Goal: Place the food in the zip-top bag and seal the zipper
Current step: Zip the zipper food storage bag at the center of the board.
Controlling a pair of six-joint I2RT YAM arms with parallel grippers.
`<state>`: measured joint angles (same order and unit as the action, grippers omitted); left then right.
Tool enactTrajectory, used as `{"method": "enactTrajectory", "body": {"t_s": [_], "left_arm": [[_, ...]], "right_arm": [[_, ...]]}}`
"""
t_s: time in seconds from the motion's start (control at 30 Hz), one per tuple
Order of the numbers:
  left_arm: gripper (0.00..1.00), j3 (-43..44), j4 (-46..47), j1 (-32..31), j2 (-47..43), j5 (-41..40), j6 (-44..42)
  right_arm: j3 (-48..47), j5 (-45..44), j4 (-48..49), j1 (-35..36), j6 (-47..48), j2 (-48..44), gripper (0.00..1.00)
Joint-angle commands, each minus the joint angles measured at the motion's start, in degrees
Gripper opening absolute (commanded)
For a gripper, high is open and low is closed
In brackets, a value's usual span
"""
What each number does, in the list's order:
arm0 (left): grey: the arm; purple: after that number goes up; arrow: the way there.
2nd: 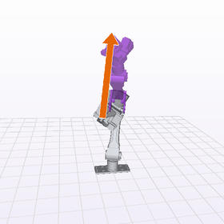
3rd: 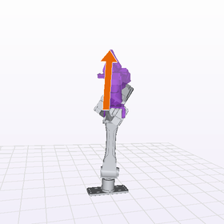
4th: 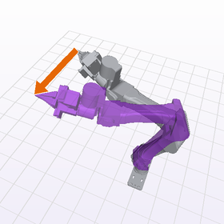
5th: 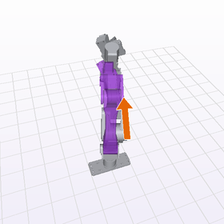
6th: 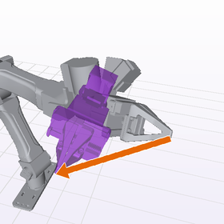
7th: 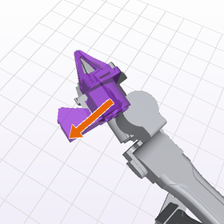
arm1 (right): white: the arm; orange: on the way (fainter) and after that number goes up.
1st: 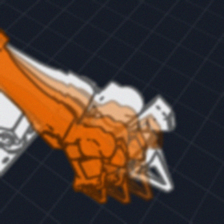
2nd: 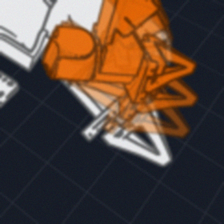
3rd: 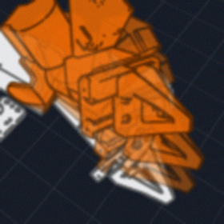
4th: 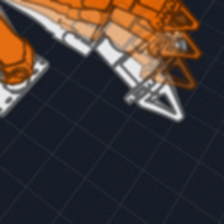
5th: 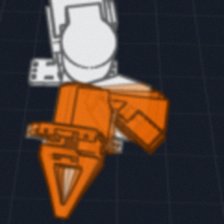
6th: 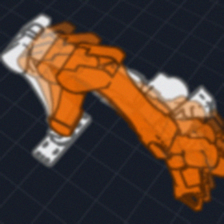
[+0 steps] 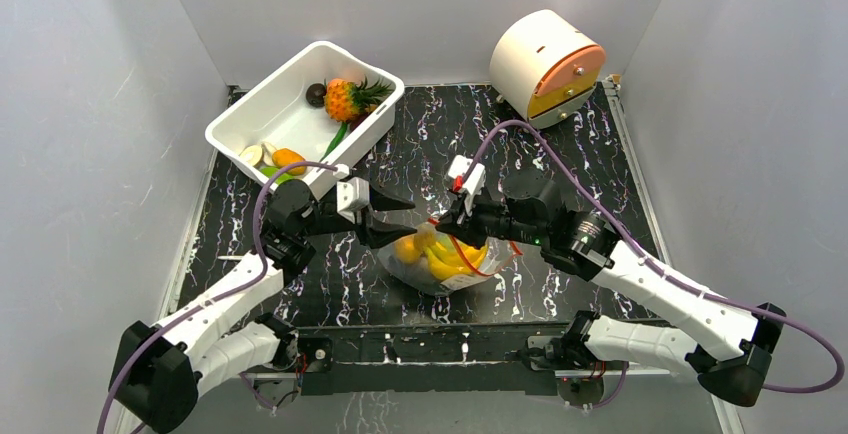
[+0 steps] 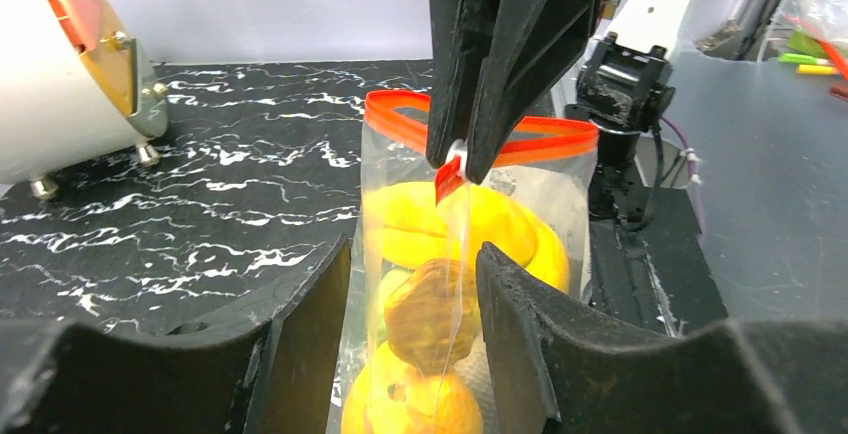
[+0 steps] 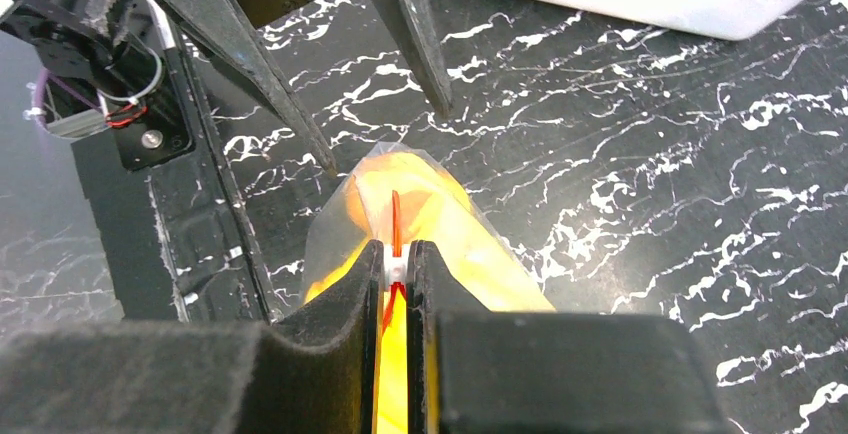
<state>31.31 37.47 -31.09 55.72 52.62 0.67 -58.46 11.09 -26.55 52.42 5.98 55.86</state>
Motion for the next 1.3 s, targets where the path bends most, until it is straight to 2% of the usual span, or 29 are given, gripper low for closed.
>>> {"method": "enactTrajectory", "body": {"t_s": [0.0, 0.27, 0.43, 0.5, 0.6, 0.63, 1.0, 1.13, 1.27], "left_arm": [[0.49, 5.0, -9.2, 0.2, 1.1, 7.0, -5.2], [0.50, 9.5, -6.2, 0.2, 7.5, 14.3, -2.3], [0.43, 11.0, -7.4, 0.2, 9.6, 15.7, -3.2], [0.34, 11.3, -6.5, 0.2, 10.3, 16.4, -3.0], [0.05, 11.8, -5.9, 0.2, 10.6, 17.2, -2.9], [0.00, 11.9, -5.9, 0.2, 10.5, 17.2, -3.3], [0.00, 7.9, -3.2, 0.8, 3.3, 11.1, -2.8], [0.00, 4.6, 1.6, 1.2, 1.0, 7.8, -1.0], [0.00, 3.6, 4.4, 1.2, 1.2, 8.2, 0.9]], "right_arm": [[-0.3, 3.5, 5.7, -0.2, 0.6, -1.2, 0.00], [-1.4, 5.2, 6.8, -0.2, 0.8, 0.9, 0.00], [-1.1, 5.7, 8.1, -0.2, 0.4, 1.6, 0.00], [-0.6, 6.2, 8.8, -0.1, 0.1, 1.5, 0.00], [-0.9, 6.0, 8.1, -0.1, 0.1, 1.7, 0.00], [-0.9, 5.7, 8.0, -0.2, 0.1, 1.7, 0.00], [-1.1, 2.0, 0.2, -0.2, 1.2, -0.6, 0.00], [0.3, 0.2, -1.2, -0.1, 0.5, -2.0, 0.00], [0.9, 0.5, -2.0, -0.1, -0.5, -2.6, 0.00]]}}
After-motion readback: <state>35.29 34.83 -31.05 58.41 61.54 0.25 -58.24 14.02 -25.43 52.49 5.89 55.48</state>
